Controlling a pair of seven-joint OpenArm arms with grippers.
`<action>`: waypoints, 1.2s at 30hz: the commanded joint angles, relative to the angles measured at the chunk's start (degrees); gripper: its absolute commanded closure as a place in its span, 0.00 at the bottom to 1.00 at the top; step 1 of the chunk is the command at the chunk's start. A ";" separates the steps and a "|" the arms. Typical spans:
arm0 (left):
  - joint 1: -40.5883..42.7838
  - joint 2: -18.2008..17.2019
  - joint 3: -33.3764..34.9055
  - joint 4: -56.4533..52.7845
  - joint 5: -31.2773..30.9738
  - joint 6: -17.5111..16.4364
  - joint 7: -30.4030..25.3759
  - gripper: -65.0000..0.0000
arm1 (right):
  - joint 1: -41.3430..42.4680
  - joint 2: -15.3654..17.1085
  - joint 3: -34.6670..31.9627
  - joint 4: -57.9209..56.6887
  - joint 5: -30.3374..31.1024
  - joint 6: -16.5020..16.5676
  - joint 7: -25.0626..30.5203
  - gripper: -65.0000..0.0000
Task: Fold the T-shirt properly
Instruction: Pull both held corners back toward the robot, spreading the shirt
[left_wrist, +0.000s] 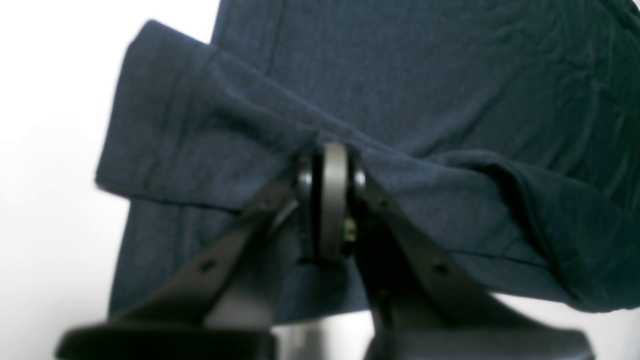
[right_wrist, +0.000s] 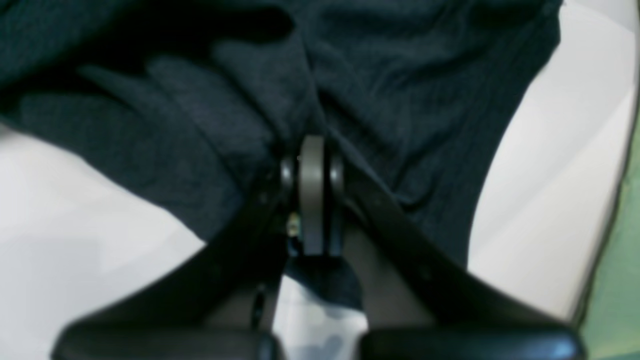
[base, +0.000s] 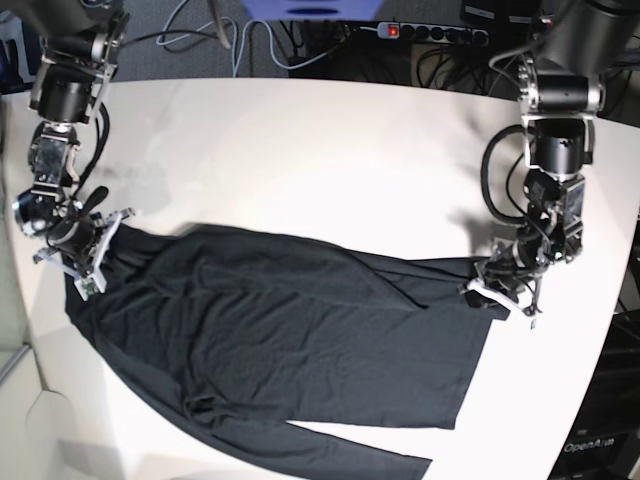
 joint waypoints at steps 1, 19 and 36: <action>-0.01 -0.44 0.30 -0.25 2.72 1.92 3.19 0.96 | -0.35 0.23 0.00 -0.37 -1.19 0.62 -2.34 0.99; 2.72 -3.69 5.57 -0.07 2.55 1.75 3.63 0.96 | -9.14 0.41 1.40 -0.02 -1.19 0.62 -0.23 0.99; 7.73 -5.98 5.66 0.28 2.72 -4.84 3.72 0.96 | -21.36 -0.91 4.83 10.79 -1.11 0.62 0.91 0.99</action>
